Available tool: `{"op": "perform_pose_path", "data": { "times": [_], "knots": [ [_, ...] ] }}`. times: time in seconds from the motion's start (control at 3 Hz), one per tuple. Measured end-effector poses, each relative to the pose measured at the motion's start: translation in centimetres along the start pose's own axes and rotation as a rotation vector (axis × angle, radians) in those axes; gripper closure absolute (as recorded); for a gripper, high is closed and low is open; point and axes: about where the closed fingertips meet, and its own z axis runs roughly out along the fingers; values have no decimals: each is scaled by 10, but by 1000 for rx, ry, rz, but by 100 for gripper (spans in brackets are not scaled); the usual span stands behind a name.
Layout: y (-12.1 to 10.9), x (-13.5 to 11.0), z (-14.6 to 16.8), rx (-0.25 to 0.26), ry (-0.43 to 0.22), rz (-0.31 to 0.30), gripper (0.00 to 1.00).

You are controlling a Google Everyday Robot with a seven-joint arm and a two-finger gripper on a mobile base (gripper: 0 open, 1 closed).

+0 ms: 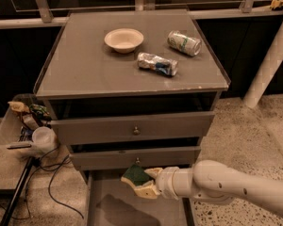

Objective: Place sponge into bottom drawer

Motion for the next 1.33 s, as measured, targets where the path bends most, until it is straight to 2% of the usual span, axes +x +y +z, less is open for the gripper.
{"op": "perform_pose_path", "data": {
  "times": [0.67, 1.0, 1.33],
  "knots": [
    [-28, 48, 36, 30, -85, -58, 100],
    [-43, 86, 57, 33, -77, -18, 100],
    [-55, 130, 82, 47, -13, 46, 100]
  ]
}}
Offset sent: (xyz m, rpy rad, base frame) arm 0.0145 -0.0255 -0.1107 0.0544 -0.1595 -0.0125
